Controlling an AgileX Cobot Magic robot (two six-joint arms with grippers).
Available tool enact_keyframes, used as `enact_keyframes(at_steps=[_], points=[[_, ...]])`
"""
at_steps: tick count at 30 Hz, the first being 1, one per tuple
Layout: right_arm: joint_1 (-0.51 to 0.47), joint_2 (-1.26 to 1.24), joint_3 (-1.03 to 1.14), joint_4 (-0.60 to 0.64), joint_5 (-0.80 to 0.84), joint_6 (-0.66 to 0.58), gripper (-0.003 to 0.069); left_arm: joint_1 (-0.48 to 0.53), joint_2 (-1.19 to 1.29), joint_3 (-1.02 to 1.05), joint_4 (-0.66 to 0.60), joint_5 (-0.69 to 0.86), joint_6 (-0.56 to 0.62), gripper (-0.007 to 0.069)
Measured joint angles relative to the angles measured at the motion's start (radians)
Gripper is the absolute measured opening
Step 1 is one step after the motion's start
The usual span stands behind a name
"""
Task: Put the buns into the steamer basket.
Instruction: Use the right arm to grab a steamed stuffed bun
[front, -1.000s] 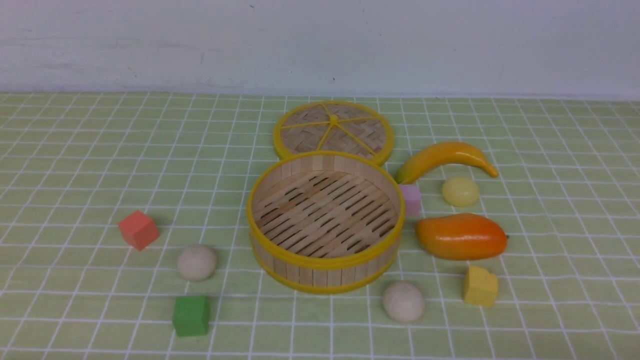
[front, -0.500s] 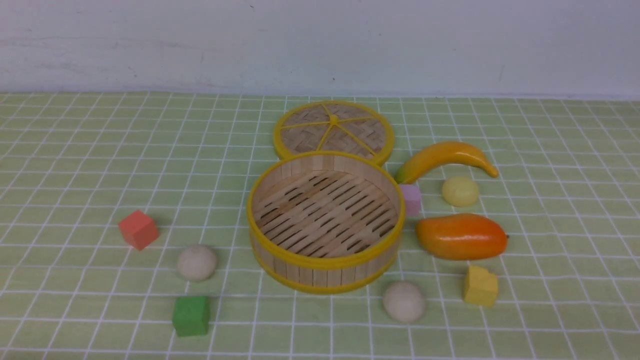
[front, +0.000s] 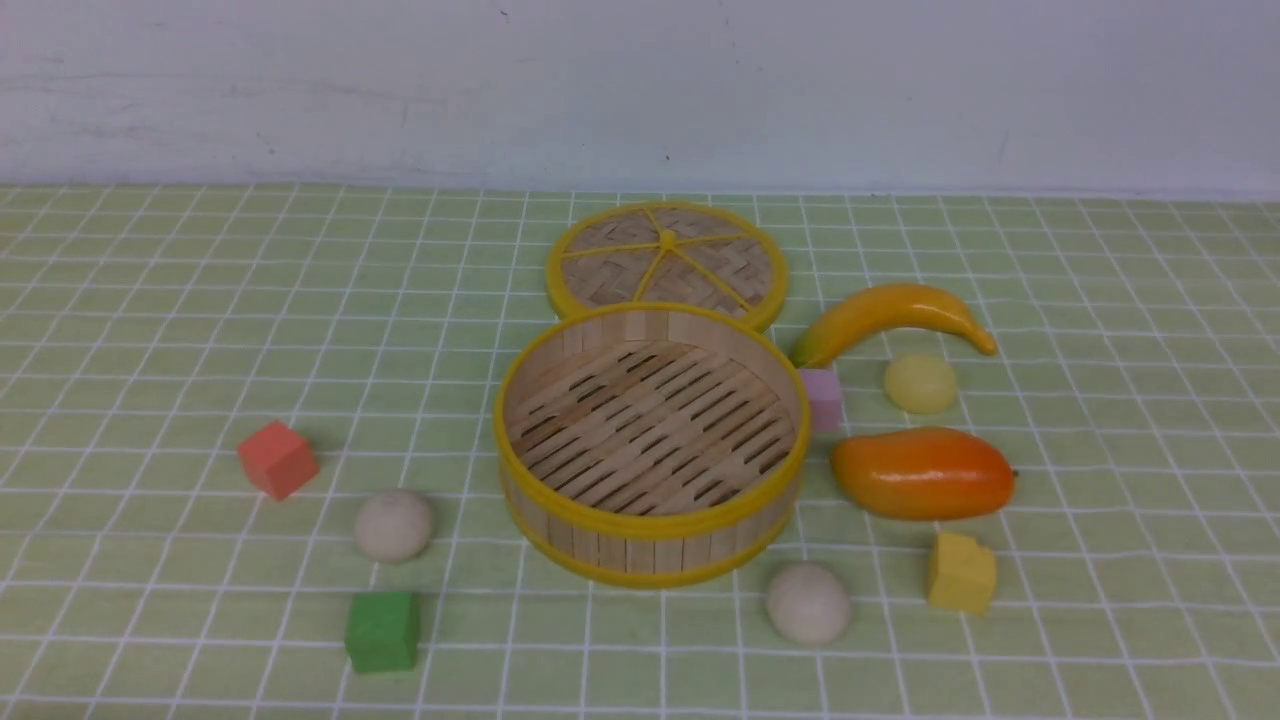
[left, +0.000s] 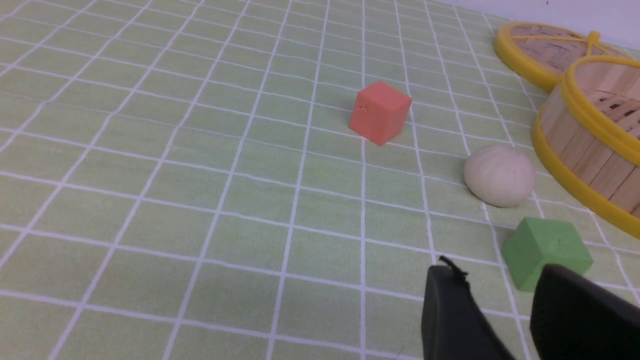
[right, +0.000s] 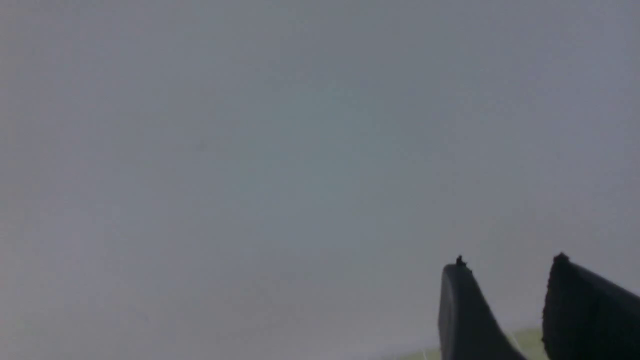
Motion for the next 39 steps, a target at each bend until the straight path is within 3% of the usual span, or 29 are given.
enact_keyframes(at_steps=[16, 22, 27, 39], points=[[0.019, 0.51, -0.081, -0.029, 0.198, 0.011, 0.0241, 0.0, 0.0, 0.0, -0.001, 0.0, 0.0, 0.0238], [0.121, 0.744, -0.358, -0.018, 0.454, -0.047, 0.0241, 0.0, 0.0, 0.0, -0.001, -0.003, 0.0, 0.0238], [0.178, 0.927, -0.557, 0.011, 0.557, -0.059, 0.0241, 0.0, 0.0, 0.0, -0.002, -0.003, 0.0, 0.0238], [0.201, 1.295, -0.793, 0.07, 0.548, -0.061, 0.0241, 0.0, 0.0, 0.0, -0.003, -0.004, 0.0, 0.0238]])
